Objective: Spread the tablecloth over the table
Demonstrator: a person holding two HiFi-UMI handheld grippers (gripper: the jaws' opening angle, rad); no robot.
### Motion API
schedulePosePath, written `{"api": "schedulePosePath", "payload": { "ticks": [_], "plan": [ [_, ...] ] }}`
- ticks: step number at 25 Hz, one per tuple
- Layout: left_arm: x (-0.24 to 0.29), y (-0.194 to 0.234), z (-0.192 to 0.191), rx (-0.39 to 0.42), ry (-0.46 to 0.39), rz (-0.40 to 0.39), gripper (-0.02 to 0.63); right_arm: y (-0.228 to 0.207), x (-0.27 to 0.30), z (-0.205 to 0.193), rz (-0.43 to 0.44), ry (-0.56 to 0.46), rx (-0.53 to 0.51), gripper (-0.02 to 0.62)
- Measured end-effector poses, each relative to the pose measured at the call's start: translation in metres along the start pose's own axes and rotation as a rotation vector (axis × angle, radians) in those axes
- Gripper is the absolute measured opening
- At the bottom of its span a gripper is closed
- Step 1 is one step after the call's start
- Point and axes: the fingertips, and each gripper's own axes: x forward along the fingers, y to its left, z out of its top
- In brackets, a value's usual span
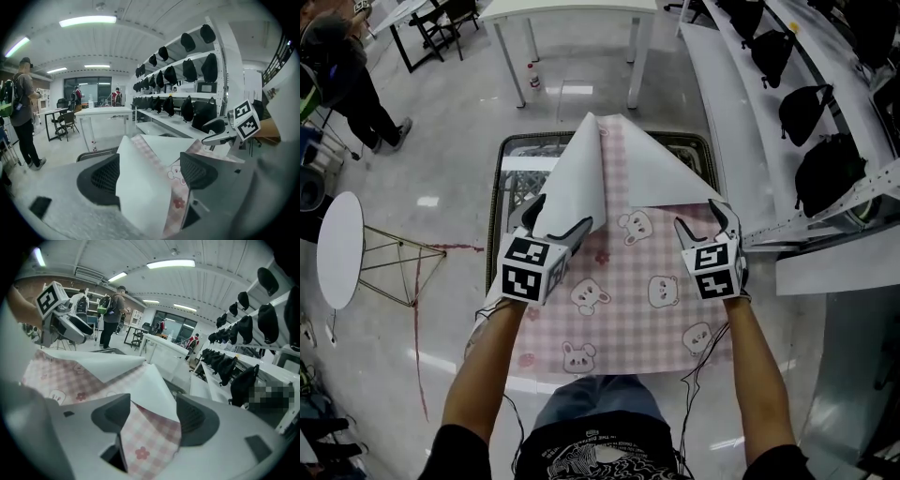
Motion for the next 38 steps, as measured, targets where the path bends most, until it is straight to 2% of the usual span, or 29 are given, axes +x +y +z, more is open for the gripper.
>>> {"api": "schedulePosePath", "payload": {
  "ticks": [9, 19, 26, 31, 35, 38],
  "plan": [
    [0.039, -0.048, 0.01, -0.01, -0.015, -0.094, 0.406, -0.014, 0.018, -0.014, 0.022, 0.06, -0.115, 0.302],
    [0.102, -0.079, 0.021, -0.014, -0.005, -0.127, 0.345, -0.043, 0.068, -0.057, 0.06, 0.135, -0.274, 0.282],
    [0.137, -0.082, 0.013, -0.014, 0.035, -0.122, 0.313, -0.049, 0.105, -0.082, 0.102, 0.172, -0.409, 0.27],
    [0.153, -0.081, 0.009, -0.004, 0.056, -0.113, 0.28, -0.051, 0.123, -0.094, 0.1, 0.181, -0.507, 0.268],
    [0.16, -0.08, 0.006, -0.01, 0.064, -0.107, 0.245, -0.054, 0.132, -0.096, 0.079, 0.174, -0.528, 0.224],
    [0.164, -0.078, 0.006, -0.014, 0.065, -0.1, 0.221, -0.058, 0.134, -0.091, 0.061, 0.149, -0.505, 0.211]
  ]
}}
